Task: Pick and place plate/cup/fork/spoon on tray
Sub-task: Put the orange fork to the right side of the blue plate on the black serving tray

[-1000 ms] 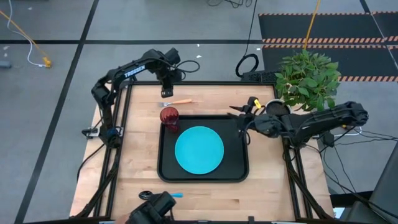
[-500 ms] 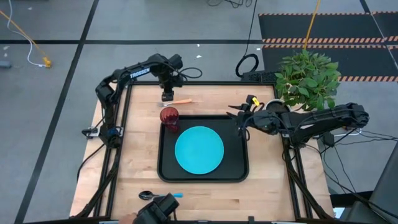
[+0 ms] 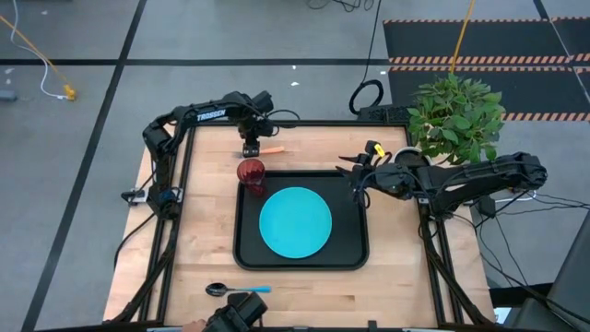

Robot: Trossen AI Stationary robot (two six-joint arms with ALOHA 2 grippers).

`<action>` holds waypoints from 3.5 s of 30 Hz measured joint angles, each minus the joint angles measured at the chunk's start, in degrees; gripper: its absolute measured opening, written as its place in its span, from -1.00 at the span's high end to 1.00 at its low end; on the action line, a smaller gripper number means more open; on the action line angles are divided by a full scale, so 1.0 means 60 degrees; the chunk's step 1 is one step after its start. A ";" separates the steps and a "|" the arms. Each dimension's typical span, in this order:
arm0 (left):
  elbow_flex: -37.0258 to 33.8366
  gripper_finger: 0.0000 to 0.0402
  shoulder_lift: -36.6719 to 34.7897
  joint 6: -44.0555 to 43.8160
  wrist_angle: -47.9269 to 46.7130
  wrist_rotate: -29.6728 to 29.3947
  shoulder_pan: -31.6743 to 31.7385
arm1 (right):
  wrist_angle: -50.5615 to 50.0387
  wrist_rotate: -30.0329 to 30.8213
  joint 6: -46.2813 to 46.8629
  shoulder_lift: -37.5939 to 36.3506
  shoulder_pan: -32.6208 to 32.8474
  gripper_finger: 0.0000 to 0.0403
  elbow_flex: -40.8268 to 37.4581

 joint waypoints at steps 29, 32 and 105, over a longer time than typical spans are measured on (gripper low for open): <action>-0.1777 0.26 -0.0045 -0.1110 0.2144 -0.0218 -0.0186 | 0.0002 0.0024 -0.0055 0.0000 0.0000 0.38 0.0000; -0.1782 0.51 -0.0047 -0.1113 0.2175 -0.0346 -0.0193 | 0.0004 0.0029 -0.0058 0.0000 0.0000 0.38 0.0000; 0.1947 0.91 -0.2007 0.6887 0.1763 -0.7527 -0.8041 | 0.2596 -0.4747 0.8145 0.1490 -0.0138 0.38 0.0004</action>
